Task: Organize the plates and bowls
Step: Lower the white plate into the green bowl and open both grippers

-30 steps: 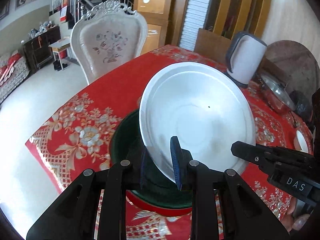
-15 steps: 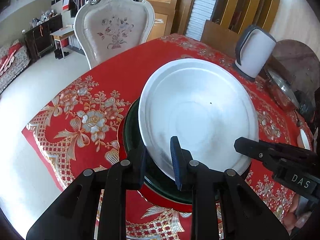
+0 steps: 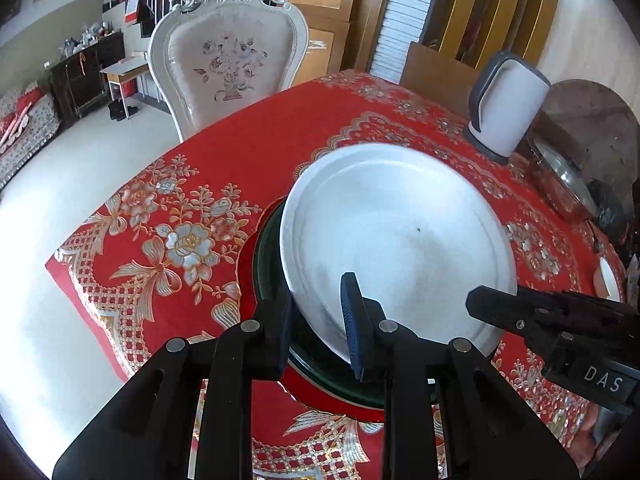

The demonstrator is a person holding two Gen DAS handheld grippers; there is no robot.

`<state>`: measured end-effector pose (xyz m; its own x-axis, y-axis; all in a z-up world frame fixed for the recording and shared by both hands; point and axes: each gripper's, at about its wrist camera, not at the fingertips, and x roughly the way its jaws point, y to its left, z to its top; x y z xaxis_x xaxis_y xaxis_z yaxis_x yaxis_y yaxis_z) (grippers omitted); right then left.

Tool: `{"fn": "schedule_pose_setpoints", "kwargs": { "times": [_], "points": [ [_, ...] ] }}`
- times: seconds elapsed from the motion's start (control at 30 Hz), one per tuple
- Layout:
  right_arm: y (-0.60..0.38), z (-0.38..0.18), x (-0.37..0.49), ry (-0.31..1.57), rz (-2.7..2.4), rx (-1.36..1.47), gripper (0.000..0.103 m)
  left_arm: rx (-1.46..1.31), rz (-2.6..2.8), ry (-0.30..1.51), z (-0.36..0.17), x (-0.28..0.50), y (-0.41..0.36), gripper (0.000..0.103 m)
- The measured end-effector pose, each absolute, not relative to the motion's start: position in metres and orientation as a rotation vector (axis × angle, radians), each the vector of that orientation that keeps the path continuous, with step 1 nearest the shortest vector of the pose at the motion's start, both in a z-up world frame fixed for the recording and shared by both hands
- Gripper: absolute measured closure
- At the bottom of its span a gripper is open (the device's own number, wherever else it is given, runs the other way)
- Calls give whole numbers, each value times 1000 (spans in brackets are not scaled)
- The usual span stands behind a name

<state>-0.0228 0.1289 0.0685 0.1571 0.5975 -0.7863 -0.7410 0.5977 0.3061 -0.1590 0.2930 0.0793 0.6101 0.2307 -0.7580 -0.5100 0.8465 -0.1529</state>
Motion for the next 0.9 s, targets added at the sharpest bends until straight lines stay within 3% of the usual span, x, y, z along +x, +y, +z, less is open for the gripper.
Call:
{"fn": "schedule_pose_setpoints", "kwargs": {
  "times": [0.27, 0.33, 0.4, 0.43, 0.9],
  "points": [
    [125, 76, -24, 1010, 939, -185, 73, -360, 471, 792, 82, -160, 296, 78],
    [122, 77, -22, 1001, 923, -186, 70, -331, 478, 792, 83, -158, 292, 74],
    [119, 79, -20, 995, 914, -172, 66, -295, 487, 790, 85, -156, 286, 55],
    [117, 79, -19, 997, 914, -162, 65, -272, 492, 778, 87, -156, 283, 53],
    [91, 84, -15, 997, 928, -70, 64, -211, 515, 697, 102, -154, 269, 52]
  ]
}}
